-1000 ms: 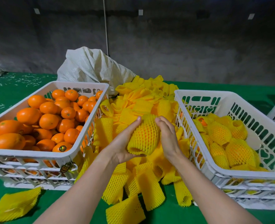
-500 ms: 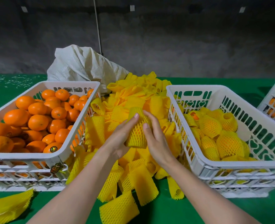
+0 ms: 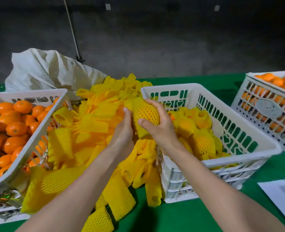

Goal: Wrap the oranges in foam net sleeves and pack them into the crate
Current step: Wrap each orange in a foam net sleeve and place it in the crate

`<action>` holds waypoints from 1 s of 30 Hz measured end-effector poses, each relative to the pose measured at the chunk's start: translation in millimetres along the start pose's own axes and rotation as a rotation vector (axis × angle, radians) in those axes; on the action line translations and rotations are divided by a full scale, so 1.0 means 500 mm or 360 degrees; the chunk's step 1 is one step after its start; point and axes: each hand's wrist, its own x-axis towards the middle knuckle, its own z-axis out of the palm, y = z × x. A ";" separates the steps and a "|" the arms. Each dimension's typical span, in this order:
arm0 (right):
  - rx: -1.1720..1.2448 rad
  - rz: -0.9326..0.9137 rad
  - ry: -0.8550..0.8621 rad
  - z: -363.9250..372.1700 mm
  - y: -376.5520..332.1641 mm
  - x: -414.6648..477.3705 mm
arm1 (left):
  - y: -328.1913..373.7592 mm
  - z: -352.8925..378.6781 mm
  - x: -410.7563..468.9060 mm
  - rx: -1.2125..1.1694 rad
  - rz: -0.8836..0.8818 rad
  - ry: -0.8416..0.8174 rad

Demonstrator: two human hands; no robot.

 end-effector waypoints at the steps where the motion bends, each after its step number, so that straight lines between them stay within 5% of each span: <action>1: -0.0001 0.0012 0.0049 -0.026 0.006 0.012 | -0.014 0.021 0.006 0.0096 0.0078 -0.0012; 6: -0.0281 0.0195 0.0377 -0.163 0.053 0.100 | -0.087 0.108 0.058 0.1126 0.0495 -0.0062; 12: -0.1306 0.0574 0.0284 -0.291 0.158 0.223 | -0.136 0.141 0.093 0.2301 0.0506 -0.0395; 20: -0.1723 0.0912 -0.0217 -0.320 0.296 0.229 | -0.142 0.137 0.097 0.2287 0.0515 -0.0345; 25: -0.2154 0.0845 -0.0280 -0.280 0.257 0.219 | -0.139 0.133 0.089 0.2109 0.0585 -0.0298; 30: -0.1707 0.0152 -0.0140 -0.194 0.143 0.204 | -0.122 0.093 0.042 0.1495 0.0701 -0.0111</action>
